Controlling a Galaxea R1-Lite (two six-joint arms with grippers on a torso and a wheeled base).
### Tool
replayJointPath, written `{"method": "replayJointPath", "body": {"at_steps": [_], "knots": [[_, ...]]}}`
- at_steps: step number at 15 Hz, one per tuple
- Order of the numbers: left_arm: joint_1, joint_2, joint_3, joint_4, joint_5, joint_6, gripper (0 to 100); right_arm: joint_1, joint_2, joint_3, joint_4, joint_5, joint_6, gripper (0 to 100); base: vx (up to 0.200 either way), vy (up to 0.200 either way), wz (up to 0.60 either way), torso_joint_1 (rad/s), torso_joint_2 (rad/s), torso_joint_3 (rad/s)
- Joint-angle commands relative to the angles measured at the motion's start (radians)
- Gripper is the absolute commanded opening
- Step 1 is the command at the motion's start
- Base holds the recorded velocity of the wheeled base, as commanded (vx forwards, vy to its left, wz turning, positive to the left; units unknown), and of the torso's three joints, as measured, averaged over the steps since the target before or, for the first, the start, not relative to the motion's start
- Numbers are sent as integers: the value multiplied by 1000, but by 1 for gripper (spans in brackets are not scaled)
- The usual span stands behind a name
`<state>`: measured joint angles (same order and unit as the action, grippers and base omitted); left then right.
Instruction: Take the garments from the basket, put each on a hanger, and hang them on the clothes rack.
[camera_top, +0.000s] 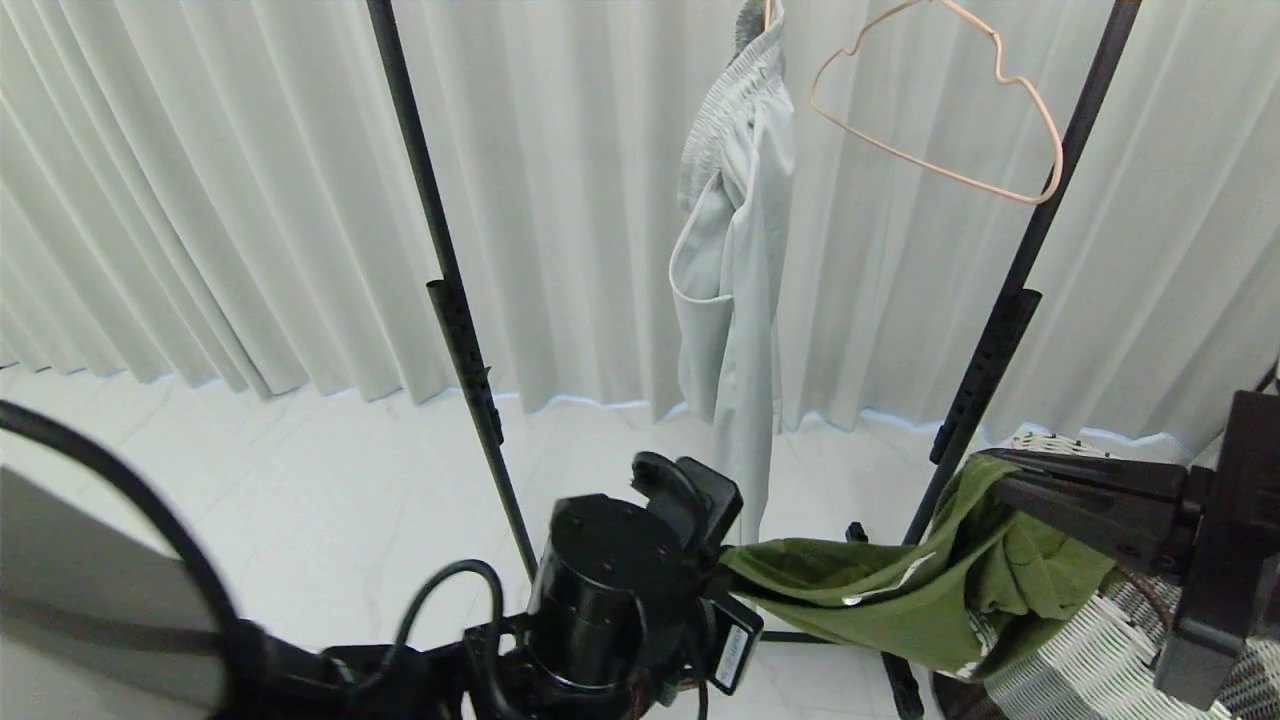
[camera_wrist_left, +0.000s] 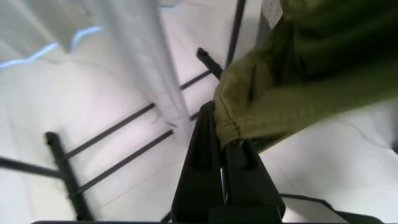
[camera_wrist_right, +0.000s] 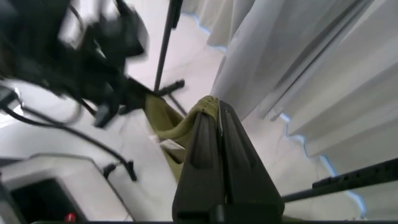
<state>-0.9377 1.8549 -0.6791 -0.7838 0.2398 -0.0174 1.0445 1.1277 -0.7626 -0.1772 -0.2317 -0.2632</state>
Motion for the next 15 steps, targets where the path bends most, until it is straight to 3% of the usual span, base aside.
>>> {"method": "replayJointPath", "body": {"at_steps": [1, 3, 4, 7, 9, 15], "knots": [[33, -390, -66, 317, 7, -2, 0, 0, 11, 8, -19, -3, -2, 0, 0, 0, 0, 0, 0, 0], [36, -491, -198, 569, 62, 1, 0, -7, 1, 8, -24, -8, -1, 0, 0, 0, 0, 0, 0, 0], [43, -491, -284, 667, 145, 1, 0, -27, -19, 8, -22, -17, -1, 0, 0, 0, 0, 0, 0, 0], [40, -450, -444, 707, 246, 14, 0, -144, -32, -26, -24, -18, 1, 0, 0, 0, 0, 0, 0, 0], [48, -447, -448, 706, 248, 79, 0, -204, -3, -75, -25, -11, 5, 0, 0, 0, 0, 0, 0, 0], [74, -439, -522, 704, 248, 88, 0, -267, 107, -287, -25, -1, 48, 0, 0, 0, 0, 0, 0, 0]]}}
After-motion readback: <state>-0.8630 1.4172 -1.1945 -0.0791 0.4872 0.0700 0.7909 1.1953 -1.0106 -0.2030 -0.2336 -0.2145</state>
